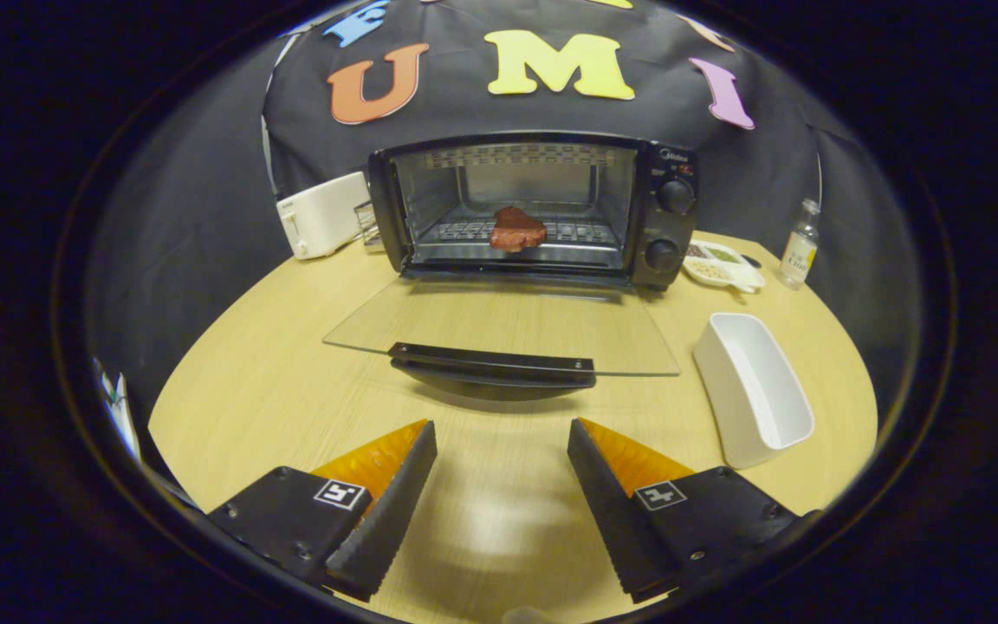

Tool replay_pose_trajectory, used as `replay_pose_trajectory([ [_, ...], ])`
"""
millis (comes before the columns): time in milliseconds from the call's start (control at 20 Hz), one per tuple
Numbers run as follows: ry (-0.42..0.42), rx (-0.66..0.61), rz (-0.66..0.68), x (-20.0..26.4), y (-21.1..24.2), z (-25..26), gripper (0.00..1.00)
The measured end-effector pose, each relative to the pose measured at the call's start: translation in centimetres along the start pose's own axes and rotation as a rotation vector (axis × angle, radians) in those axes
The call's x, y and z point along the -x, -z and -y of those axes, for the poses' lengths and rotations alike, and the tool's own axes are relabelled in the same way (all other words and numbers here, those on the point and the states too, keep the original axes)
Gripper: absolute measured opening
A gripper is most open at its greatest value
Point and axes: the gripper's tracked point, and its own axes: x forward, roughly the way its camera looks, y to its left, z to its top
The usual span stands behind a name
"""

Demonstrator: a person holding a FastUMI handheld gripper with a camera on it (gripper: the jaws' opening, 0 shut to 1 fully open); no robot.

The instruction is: Open the toaster oven, put the food inside, and close the toaster oven door.

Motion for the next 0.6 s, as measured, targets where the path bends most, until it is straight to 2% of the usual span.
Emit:
replay_pose_trajectory([
  [300,0.016,-0.005,-0.032,-2.8,0.1,0.7,0.98],
  [600,0.01,0.029,-0.047,-3.0,-0.9,0.7,0.98],
])
